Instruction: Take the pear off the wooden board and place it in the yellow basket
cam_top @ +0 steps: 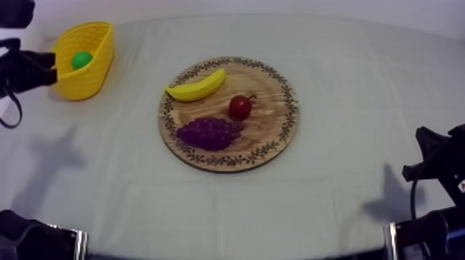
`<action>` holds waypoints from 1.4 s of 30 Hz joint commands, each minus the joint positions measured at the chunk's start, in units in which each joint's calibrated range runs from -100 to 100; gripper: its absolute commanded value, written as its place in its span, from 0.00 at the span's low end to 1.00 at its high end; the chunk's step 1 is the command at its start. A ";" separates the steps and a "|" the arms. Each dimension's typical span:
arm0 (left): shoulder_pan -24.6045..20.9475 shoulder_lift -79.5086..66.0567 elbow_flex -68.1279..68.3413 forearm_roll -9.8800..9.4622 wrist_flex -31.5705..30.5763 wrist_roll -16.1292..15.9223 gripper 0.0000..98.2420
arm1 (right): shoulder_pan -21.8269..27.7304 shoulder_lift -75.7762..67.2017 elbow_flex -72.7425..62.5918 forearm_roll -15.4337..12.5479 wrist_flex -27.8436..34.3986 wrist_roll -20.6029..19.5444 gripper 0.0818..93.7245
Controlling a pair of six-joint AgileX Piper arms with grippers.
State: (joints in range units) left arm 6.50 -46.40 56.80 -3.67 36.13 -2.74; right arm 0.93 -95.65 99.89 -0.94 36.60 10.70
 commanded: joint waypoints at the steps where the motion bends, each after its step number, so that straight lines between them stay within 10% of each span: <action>1: 0.33 -10.07 12.18 0.05 -0.69 -0.55 0.00 | -0.01 -0.02 0.00 -0.01 0.01 -0.03 0.00; 26: -1.37 -53.17 38.18 3.69 9.46 -5.83 0.00 | -0.01 -0.02 0.00 -0.01 0.01 -0.03 0.00; 35: -1.40 -53.58 42.68 1.68 -3.86 11.00 0.00 | -0.01 -0.02 0.00 -0.01 0.01 -0.02 0.00; 42: -1.40 -53.60 42.95 1.56 -4.77 12.74 0.00 | -0.01 -0.02 0.00 -0.01 0.01 0.00 0.00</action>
State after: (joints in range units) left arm 5.10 -100.00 99.71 -2.07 31.34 5.81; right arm 0.93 -95.65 99.89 -0.94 36.60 10.71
